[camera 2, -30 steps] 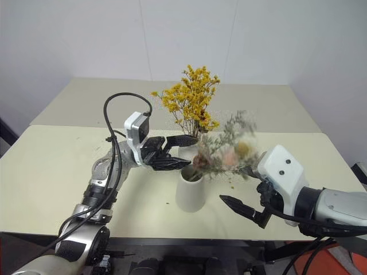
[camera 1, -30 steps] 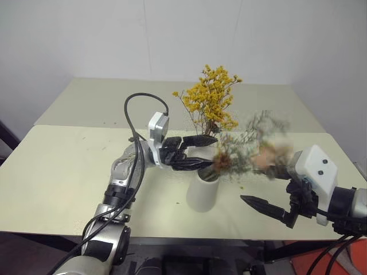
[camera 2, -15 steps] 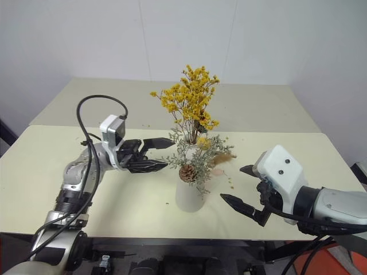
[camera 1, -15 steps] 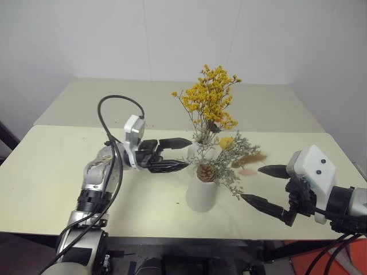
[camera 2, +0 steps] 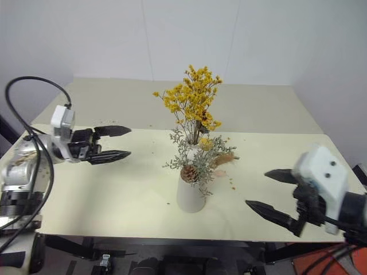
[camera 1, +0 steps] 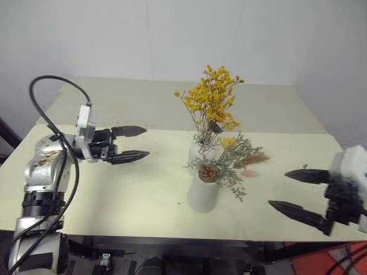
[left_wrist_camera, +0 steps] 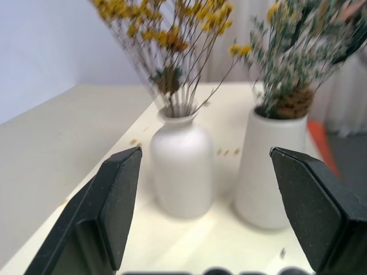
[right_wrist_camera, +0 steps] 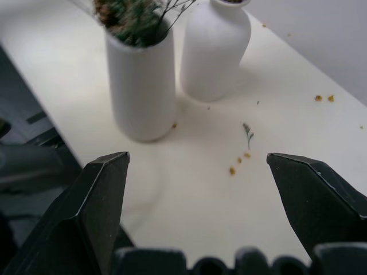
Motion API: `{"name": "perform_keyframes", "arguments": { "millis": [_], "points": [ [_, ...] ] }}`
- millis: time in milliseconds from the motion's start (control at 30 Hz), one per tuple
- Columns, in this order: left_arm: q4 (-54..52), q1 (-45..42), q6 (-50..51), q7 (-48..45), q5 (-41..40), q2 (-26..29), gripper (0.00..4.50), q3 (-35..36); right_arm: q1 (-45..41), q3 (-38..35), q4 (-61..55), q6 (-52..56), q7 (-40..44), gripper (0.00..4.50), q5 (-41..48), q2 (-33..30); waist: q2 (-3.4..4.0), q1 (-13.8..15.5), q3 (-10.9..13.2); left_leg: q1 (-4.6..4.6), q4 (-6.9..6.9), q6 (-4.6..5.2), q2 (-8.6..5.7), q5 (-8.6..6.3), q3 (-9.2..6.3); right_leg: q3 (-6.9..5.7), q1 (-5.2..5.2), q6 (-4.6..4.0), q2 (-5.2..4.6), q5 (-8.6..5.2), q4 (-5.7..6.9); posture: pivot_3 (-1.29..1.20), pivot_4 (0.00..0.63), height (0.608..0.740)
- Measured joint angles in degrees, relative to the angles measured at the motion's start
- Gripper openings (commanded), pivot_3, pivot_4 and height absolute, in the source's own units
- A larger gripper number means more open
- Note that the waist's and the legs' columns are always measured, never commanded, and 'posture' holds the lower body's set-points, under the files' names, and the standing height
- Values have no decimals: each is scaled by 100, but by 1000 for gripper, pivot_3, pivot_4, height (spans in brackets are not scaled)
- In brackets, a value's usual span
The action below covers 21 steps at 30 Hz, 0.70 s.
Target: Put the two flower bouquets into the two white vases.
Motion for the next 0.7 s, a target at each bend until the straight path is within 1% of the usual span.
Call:
{"name": "perform_keyframes", "arguments": {
  "millis": [100, 200, 233, 367, 467, 600, 700],
  "points": [
    [-329, 383, 23, -16, -9, 255, 3881, 72, 327, -311, 311, -293, 743, 4500, -431, 211, -2, -17, -2, 10, 0, -1, 5, 0, 7, 2, 4, -16, -1, -9, -1, 0, 150, 740],
    [-624, 689, 214, -30, -169, 460, 4449, 210, 426, -319, 650, -696, 1169, 4500, -893, 325, -1, -23, -2, 14, -4, -2, 8, -1, 13, 2, 2, -18, -1, -11, 0, 0, 150, 740],
    [-716, 786, 294, -12, -217, 507, 4480, 260, 429, -273, 748, -873, 1272, 4500, -1067, 343, -1, -25, -2, 13, -6, -2, 10, -1, 13, 1, 1, -19, 0, -12, 0, 0, 150, 740],
    [-1054, 1216, 372, 250, -324, 525, 4480, 446, 487, -79, 1100, -1624, 2003, 4500, -1569, 461, 0, -20, -2, 13, -8, -2, 10, -1, 13, 1, -1, -18, 1, -12, 1, 0, 150, 740],
    [-1266, 1460, 363, 425, -326, 529, 4480, 529, 488, 29, 1363, -2068, 2362, 4500, -1874, 473, -1, -13, -3, 15, -7, -2, 10, -1, 13, 1, 2, -18, 0, -12, 1, 0, 150, 740],
    [-1609, 1629, 384, 614, -403, 563, 4480, 687, 461, 144, 1729, -2235, 2623, 4500, -2088, 424, -1, -9, -2, 14, -8, -2, 9, -1, 14, 1, 0, -19, -1, -13, 1, 0, 150, 740],
    [-1830, 1731, 377, 796, -385, 630, 4480, 820, 374, 209, 1828, -2185, 2639, 4500, -2132, 265, 0, -18, -3, 19, -10, -2, 10, -1, 16, 2, 0, -20, 0, -13, 2, 0, 150, 740]
  ]
}}
